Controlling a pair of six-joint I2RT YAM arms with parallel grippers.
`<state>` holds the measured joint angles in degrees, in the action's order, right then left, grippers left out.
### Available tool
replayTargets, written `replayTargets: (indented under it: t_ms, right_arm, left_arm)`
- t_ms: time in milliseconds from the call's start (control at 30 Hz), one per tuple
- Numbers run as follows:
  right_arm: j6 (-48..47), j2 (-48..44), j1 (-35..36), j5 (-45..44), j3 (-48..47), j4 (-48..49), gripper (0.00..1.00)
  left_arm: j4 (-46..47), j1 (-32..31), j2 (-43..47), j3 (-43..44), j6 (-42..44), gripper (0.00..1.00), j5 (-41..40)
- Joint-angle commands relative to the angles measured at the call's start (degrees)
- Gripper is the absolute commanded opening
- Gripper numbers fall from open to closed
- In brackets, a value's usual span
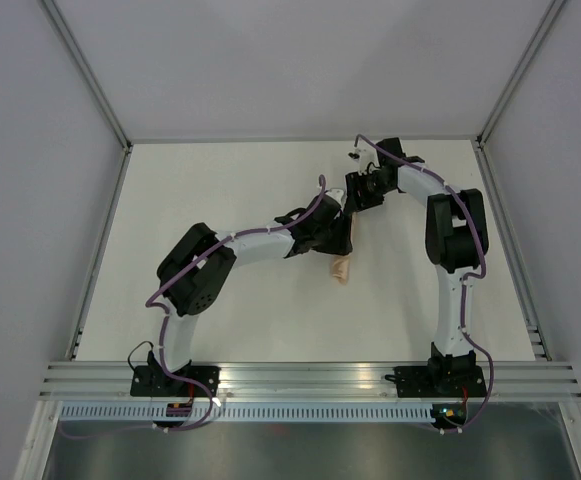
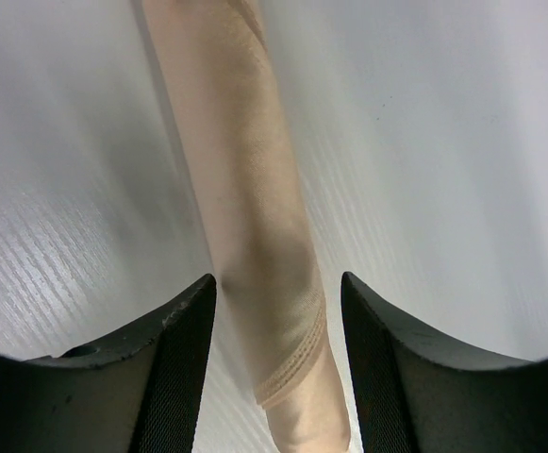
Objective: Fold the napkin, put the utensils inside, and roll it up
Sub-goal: Roll the napkin at the center of the board.
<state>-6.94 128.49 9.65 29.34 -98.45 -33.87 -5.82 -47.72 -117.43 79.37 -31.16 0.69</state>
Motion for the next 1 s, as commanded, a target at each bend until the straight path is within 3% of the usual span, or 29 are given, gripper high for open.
replayTargets:
  t_ms: [0,500,967]
  right_arm:
    - [-0.7,2.5,0.6,-3.8,-3.2,-0.6,0.56]
    - [-2.4,5.5,2.0,-4.6,-9.4,-1.1,0.57]
    - [-1.1,1.9,2.0,-2.3,-10.1,-1.2,0.62]
  left_arm:
    - [1.3,0.9,3.5,1.0,0.5,0.61,3.0]
    - [3.3,2.5,4.7,1.0,-0.4,0.62,5.5]
    - [3.7,3.6,5.2,1.1,-0.6,0.63,7.0]
